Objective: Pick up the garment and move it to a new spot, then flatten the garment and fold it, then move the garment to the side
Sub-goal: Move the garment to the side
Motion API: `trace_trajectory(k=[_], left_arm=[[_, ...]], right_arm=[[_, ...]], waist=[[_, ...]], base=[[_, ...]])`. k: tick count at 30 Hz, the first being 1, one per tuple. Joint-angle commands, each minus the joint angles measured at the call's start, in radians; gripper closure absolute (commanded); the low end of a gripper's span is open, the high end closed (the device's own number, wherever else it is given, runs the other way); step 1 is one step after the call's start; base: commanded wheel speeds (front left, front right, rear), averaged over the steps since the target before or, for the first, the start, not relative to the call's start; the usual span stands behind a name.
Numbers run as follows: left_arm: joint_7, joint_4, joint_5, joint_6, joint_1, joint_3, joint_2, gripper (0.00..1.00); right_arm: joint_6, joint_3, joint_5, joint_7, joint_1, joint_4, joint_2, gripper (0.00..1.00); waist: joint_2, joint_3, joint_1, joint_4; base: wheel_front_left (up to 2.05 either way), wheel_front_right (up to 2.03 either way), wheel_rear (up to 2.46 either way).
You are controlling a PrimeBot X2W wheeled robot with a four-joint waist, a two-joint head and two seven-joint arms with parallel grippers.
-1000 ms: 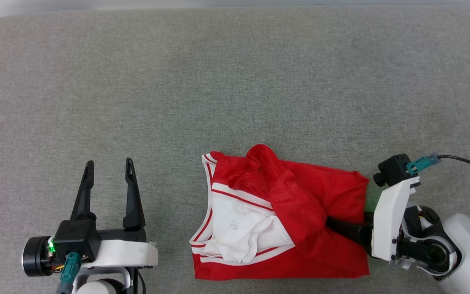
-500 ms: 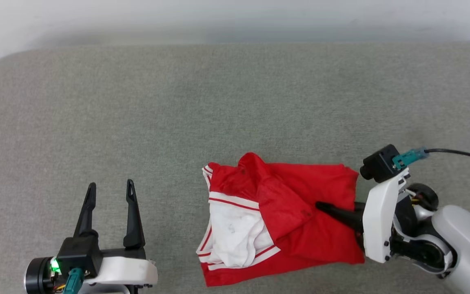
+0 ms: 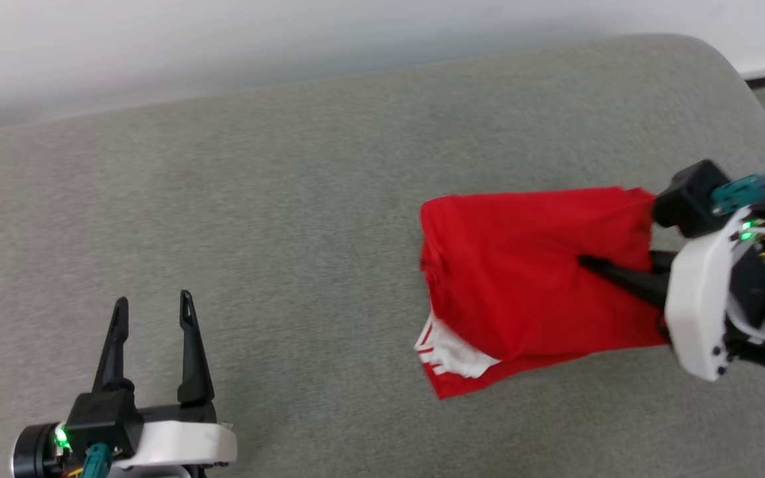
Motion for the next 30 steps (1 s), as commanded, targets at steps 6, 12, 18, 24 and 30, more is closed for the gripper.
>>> trace_trajectory(k=[6, 12, 18, 24, 30], left_arm=[[-0.002, -0.026, 0.031, -0.028, -0.05, 0.023, 0.006, 0.0], [-0.002, -0.056, 0.05, -0.055, -0.112, 0.036, 0.029, 0.0], [-0.002, -0.083, 0.059, -0.074, -0.167, 0.039, 0.05, 0.0], [-0.002, -0.106, 0.061, -0.085, -0.208, 0.042, 0.065, 0.0], [-0.002, -0.109, 0.062, -0.09, -0.229, 0.046, 0.076, 0.0]], right_arm=[[-0.001, -0.041, -0.026, 0.005, -0.046, 0.027, -0.096, 1.0], [-0.001, -0.067, -0.123, -0.034, -0.105, 0.17, -0.161, 1.0], [-0.001, -0.1, -0.199, -0.088, -0.184, 0.373, -0.168, 1.0], [-0.001, -0.15, -0.259, -0.134, -0.259, 0.556, -0.128, 1.0], [-0.001, -0.19, -0.309, -0.185, -0.295, 0.687, -0.057, 1.0]], waist=[[0.0, 0.115, -0.0001, -0.11], [0.0, 0.227, -0.0001, -0.132], [0.0, 0.321, -0.0001, -0.129], [0.0, 0.399, -0.0001, -0.121], [0.0, 0.427, -0.0001, -0.118]], base=[[0.0, 0.0, 0.0], [0.0, 0.0, 0.0], [0.0, 0.0, 0.0], [0.0, 0.0, 0.0], [0.0, 0.0, 0.0]])
